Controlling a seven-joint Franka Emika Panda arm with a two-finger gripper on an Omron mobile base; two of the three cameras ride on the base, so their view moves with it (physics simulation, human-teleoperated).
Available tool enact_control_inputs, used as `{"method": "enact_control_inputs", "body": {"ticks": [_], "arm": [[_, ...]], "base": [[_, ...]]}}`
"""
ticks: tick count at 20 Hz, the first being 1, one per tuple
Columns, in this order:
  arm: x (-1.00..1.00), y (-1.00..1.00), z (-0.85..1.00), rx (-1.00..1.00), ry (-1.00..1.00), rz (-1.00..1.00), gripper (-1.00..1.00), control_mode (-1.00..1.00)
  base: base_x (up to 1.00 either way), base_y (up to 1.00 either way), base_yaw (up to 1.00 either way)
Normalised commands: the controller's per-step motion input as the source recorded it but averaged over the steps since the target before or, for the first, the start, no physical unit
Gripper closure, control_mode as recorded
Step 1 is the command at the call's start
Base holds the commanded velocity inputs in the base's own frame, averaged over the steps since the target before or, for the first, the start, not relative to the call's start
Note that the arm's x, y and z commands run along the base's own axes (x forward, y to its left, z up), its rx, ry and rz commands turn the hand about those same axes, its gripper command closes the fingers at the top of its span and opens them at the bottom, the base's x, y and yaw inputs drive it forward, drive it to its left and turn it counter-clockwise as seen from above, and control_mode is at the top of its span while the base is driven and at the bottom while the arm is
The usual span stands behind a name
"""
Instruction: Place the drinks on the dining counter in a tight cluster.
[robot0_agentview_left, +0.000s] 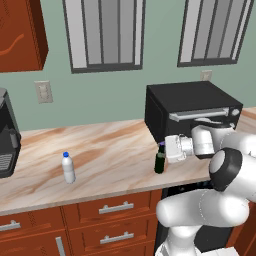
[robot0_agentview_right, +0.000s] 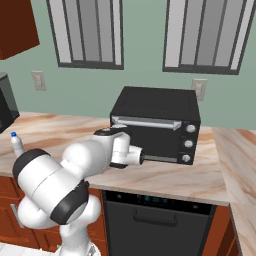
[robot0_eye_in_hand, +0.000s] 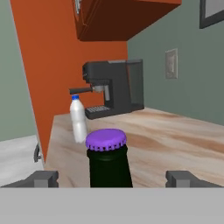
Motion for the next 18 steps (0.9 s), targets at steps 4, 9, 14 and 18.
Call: {"method": "enact_control_inputs", "body": {"ticks": [4, 9, 14, 18], "arm": [[-0.03, 0.00, 0.00, 0.02, 0.02, 0.00, 1.00, -1.00], [-0.07, 0.00, 0.13, 0.00, 0.07, 0.00, 1.00, -1.00], [-0.22, 0.02, 0.32, 0.00, 0.11, 0.01, 1.00, -1.00], [-0.26, 0.05, 0.41, 0.00, 0.08, 0.00, 1.00, -1.00]], "base": [[0.00, 0.00, 0.00], [0.00, 0.00, 0.00], [0.00, 0.00, 0.00], [0.00, 0.00, 0.00]]}}
